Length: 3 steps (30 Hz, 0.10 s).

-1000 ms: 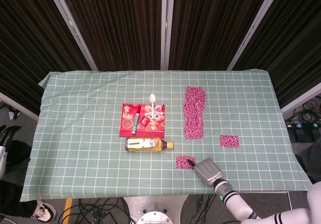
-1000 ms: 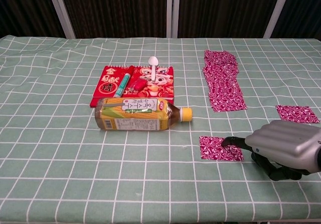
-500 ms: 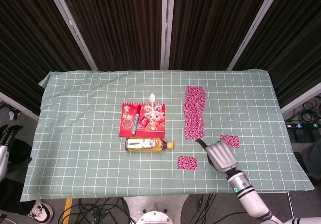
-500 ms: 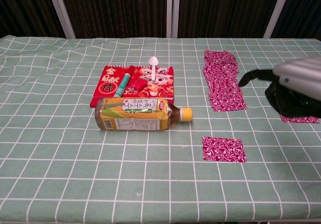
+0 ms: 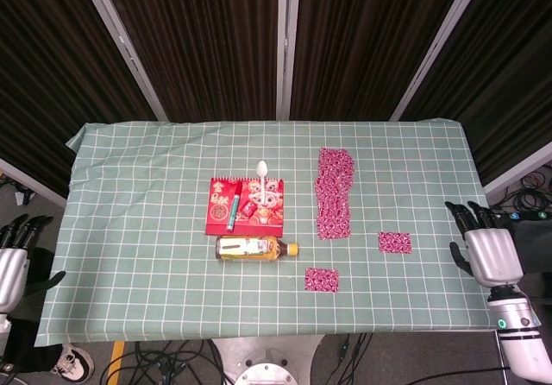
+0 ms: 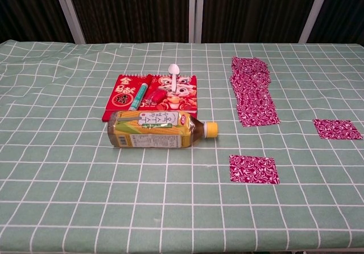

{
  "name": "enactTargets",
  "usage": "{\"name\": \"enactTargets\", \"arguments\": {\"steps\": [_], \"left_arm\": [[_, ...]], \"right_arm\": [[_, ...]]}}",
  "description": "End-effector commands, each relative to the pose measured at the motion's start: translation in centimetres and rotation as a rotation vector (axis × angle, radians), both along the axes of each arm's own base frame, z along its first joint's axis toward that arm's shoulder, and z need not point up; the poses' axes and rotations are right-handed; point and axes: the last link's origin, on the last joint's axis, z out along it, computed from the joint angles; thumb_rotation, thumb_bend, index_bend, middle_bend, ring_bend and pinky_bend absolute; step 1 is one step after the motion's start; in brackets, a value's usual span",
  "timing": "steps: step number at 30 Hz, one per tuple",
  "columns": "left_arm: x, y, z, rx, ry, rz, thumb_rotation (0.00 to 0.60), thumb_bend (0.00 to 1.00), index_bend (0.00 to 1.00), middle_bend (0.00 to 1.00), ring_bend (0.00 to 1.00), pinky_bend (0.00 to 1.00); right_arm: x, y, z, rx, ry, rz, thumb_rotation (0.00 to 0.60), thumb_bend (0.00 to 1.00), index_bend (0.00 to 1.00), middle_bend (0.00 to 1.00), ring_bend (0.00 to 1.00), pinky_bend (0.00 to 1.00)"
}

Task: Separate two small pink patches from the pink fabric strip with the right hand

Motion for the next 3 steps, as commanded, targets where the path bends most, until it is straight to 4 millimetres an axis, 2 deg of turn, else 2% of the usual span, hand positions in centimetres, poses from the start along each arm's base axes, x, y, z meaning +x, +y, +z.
{"name": "enactTargets", "arguments": {"steps": [1, 3], "left_arm": [[0.19, 0.18, -0.07, 0.003, 0.001, -0.006, 0.6, 0.1, 0.15, 0.14, 0.07, 0.17], [0.28, 0.16, -0.13, 0.003, 0.002, -0.007, 0.6, 0.1, 0.15, 0.14, 0.07, 0.17]], "right_arm": [[-2.92, 0.78, 2.37, -0.097, 0.005, -0.057, 0.6, 0.16, 0.0, 0.0, 0.0, 0.0], [-3.15, 0.93, 2.56, -0.102, -0.009, -0.058, 0.6, 0.15, 0.0, 0.0, 0.0, 0.0]]}}
